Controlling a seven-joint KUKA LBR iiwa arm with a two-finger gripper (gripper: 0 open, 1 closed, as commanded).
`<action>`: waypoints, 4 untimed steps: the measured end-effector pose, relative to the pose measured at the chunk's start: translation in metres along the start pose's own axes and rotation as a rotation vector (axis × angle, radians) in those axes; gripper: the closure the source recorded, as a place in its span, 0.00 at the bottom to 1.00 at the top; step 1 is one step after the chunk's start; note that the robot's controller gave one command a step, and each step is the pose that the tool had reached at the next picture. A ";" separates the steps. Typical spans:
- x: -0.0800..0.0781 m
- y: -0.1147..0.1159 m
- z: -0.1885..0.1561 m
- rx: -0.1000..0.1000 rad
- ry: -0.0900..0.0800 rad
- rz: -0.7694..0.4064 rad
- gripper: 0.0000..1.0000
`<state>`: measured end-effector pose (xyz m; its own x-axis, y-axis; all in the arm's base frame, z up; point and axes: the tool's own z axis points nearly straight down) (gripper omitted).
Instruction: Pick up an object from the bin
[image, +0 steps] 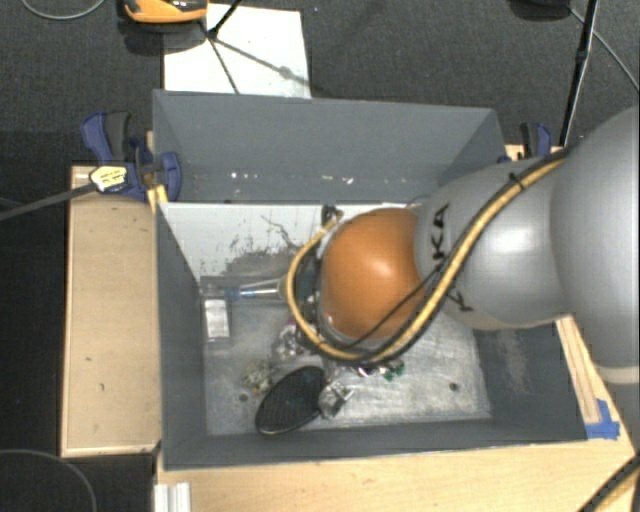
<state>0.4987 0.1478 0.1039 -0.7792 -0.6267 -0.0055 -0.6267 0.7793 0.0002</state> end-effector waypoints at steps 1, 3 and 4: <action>-0.018 -0.024 0.032 0.001 0.000 0.107 0.00; -0.058 0.013 0.031 0.003 -0.004 -0.186 1.00; -0.060 0.012 -0.028 0.003 -0.003 -0.178 1.00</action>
Offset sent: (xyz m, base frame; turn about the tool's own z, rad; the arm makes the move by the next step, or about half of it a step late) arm 0.0277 -0.0077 -0.0339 0.1071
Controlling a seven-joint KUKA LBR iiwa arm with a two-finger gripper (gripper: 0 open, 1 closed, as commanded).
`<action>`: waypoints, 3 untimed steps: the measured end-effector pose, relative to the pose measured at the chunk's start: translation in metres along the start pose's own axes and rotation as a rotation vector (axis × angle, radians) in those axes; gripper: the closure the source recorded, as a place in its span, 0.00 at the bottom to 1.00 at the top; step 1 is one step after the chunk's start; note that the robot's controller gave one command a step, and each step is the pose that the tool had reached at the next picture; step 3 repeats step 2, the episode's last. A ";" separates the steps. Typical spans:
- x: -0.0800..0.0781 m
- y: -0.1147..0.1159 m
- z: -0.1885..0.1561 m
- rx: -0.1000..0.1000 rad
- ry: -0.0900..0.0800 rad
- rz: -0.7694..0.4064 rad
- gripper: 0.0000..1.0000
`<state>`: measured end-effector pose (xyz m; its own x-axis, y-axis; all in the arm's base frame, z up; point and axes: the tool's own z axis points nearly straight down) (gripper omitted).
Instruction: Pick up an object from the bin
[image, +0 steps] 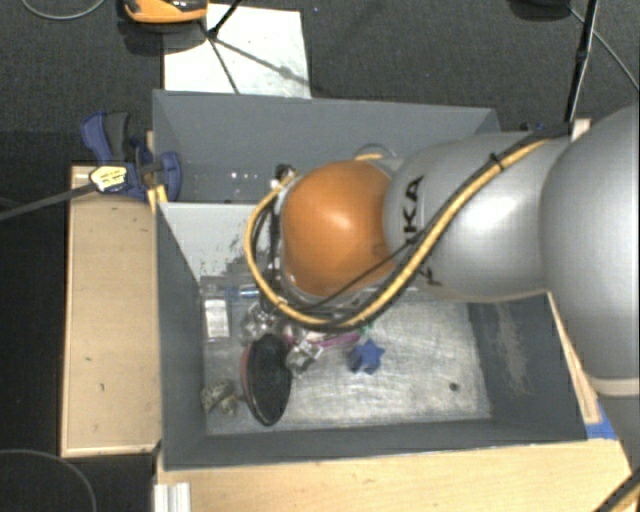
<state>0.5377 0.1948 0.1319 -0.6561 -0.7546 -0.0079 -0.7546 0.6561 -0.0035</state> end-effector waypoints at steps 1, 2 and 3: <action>-0.002 -0.001 -0.044 0.000 0.001 0.010 1.00; -0.003 -0.001 -0.061 -0.001 0.003 0.020 1.00; -0.003 -0.001 -0.061 -0.001 0.003 0.020 1.00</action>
Offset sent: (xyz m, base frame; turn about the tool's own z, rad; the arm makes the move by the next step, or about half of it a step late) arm 0.0001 0.0000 0.0413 0.0000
